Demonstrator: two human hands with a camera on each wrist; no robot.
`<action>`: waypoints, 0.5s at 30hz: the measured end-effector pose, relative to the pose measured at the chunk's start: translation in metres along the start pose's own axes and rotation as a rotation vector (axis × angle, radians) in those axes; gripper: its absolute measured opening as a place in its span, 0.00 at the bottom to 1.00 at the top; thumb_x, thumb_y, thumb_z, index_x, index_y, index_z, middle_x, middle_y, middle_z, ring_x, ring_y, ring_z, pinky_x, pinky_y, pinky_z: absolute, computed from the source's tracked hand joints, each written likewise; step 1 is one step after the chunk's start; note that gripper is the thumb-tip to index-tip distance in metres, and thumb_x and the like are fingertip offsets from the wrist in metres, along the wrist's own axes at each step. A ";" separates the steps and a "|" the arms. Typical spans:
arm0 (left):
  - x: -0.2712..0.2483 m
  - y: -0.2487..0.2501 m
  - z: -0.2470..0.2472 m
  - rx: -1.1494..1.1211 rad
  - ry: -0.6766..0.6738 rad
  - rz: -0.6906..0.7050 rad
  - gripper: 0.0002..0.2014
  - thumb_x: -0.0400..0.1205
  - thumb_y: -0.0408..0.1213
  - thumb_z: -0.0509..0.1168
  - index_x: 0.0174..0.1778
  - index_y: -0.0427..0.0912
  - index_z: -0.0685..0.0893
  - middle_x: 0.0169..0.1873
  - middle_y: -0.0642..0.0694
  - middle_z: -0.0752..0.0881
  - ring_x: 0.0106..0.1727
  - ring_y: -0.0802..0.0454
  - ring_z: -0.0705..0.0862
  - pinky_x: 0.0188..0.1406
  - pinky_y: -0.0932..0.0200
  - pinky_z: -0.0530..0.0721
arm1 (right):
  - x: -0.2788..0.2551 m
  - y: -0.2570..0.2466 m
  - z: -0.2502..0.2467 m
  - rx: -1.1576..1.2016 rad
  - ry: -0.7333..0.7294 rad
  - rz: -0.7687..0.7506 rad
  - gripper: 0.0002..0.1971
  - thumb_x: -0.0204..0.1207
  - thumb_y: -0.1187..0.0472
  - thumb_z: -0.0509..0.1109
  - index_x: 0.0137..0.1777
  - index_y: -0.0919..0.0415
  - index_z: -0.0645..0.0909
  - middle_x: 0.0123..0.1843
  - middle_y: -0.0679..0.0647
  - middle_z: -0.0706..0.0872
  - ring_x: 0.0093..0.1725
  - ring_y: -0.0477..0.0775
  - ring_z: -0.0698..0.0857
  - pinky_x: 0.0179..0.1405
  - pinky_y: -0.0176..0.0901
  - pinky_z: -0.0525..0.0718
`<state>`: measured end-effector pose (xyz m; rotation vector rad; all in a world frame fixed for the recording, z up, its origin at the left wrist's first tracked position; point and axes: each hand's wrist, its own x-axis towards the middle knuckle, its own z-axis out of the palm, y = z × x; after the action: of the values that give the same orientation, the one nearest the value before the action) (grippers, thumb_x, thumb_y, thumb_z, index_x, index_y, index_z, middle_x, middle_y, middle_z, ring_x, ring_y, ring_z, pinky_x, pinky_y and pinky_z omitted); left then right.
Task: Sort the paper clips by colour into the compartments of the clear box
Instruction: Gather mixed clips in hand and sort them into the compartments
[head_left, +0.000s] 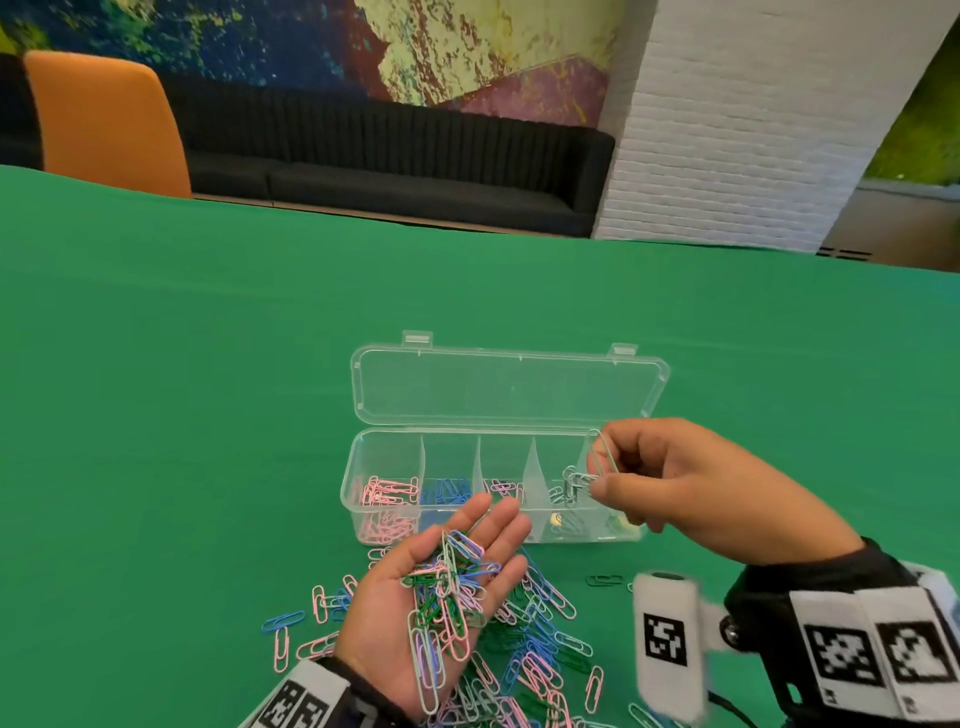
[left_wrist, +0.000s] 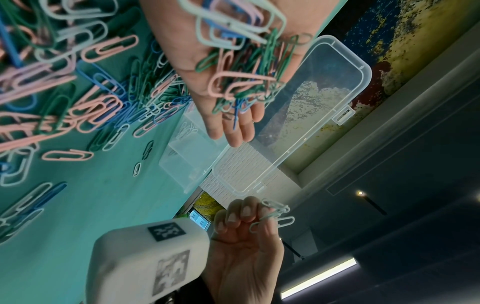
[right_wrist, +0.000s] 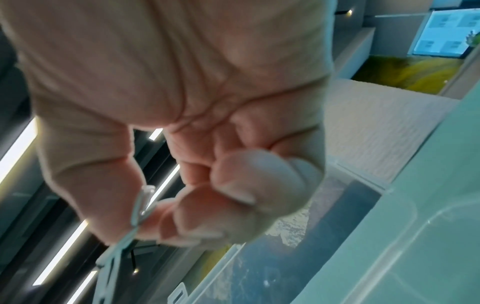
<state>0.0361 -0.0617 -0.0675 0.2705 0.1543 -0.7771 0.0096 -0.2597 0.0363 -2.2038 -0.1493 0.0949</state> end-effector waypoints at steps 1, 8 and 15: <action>0.000 0.000 0.002 0.002 0.025 0.006 0.20 0.67 0.32 0.71 0.53 0.26 0.87 0.60 0.28 0.84 0.56 0.31 0.85 0.50 0.28 0.79 | 0.001 0.001 0.001 0.041 -0.009 0.006 0.03 0.64 0.54 0.69 0.31 0.49 0.78 0.26 0.47 0.74 0.28 0.46 0.74 0.28 0.38 0.73; -0.001 0.003 -0.001 -0.007 0.013 -0.007 0.42 0.38 0.21 0.83 0.53 0.25 0.87 0.60 0.28 0.83 0.56 0.29 0.85 0.48 0.29 0.82 | 0.005 0.008 -0.001 0.167 0.006 0.053 0.06 0.66 0.58 0.70 0.32 0.55 0.76 0.25 0.47 0.76 0.26 0.46 0.75 0.26 0.36 0.74; 0.000 0.002 0.004 -0.010 0.107 -0.028 0.18 0.71 0.33 0.62 0.47 0.22 0.87 0.57 0.25 0.84 0.53 0.26 0.84 0.44 0.28 0.79 | 0.020 0.032 0.000 0.078 0.296 0.247 0.07 0.74 0.59 0.71 0.36 0.58 0.78 0.29 0.50 0.79 0.27 0.47 0.75 0.25 0.38 0.74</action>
<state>0.0378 -0.0619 -0.0630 0.3008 0.2632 -0.7896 0.0316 -0.2761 0.0099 -2.1219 0.2866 -0.0878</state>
